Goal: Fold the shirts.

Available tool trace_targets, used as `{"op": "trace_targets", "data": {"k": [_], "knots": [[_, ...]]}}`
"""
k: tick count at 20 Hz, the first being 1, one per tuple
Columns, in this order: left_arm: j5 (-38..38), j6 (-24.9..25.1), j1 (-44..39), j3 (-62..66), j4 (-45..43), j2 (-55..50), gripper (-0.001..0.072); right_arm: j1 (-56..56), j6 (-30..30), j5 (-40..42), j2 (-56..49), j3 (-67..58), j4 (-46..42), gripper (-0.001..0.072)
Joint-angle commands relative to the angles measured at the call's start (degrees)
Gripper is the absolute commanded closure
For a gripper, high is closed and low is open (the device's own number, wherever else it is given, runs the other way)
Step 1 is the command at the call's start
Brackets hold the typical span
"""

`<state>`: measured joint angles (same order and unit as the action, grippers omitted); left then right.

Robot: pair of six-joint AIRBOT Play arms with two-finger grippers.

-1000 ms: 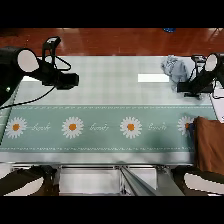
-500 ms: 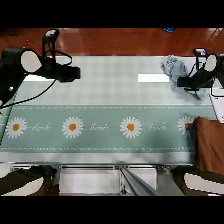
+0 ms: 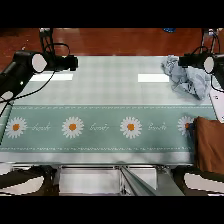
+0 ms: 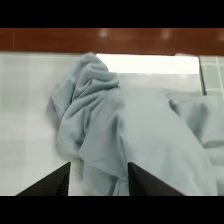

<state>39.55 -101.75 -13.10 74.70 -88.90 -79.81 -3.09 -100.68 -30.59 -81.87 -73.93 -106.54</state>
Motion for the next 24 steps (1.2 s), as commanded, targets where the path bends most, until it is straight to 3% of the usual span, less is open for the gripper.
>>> {"op": "trace_targets", "data": {"k": [1, 3, 5, 11, 12, 14, 15, 19, 21, 24], "knots": [[1.97, 0.02, 2.51, -0.02, -0.02, -1.20, 0.0199, -4.07, -8.26, 9.62, -3.80, 0.00, -4.81, 0.0303], [5.42, 0.07, 2.84, -0.02, -0.04, -1.25, 0.0199, -9.25, -13.90, 7.65, -8.11, 0.00, -3.61, 0.0303], [7.82, 0.07, 2.75, -0.02, -0.02, -1.31, 0.0199, -13.75, -13.84, 4.52, -11.82, 0.00, 0.85, 0.0303], [11.80, 0.02, 2.38, -0.85, 5.35, -3.52, 0.0199, -18.25, 0.26, -1.92, -17.62, -0.02, 15.74, 0.0311], [11.76, -0.55, 2.38, -0.85, 5.55, -3.76, 0.0199, -18.21, 1.70, -3.41, -17.77, -0.04, 17.38, 0.0387], [11.93, -1.60, 2.64, -0.68, 5.53, -3.08, 0.0199, -18.16, 7.32, -7.02, -17.77, -0.17, 21.84, 0.0647], [12.66, -1.57, 3.15, -0.55, 5.46, -2.10, 0.0199, -18.16, 10.40, -9.51, -17.79, -1.05, 24.24, 0.0689], [19.63, 1.25, 8.55, -0.57, 5.33, 4.81, 0.0199, -18.16, 21.05, -19.54, -14.73, -11.93, 35.71, 0.0689], [23.52, 1.18, 10.43, -2.21, 5.38, 9.16, 0.0199, -17.97, 24.39, -20.00, -10.19, -17.42, 43.17, 0.0689], [24.06, 0.94, 9.57, -12.70, 7.02, 16.74, 0.0199, -16.41, 26.82, -19.26, -2.16, -24.30, 47.67, 0.0689]]}}
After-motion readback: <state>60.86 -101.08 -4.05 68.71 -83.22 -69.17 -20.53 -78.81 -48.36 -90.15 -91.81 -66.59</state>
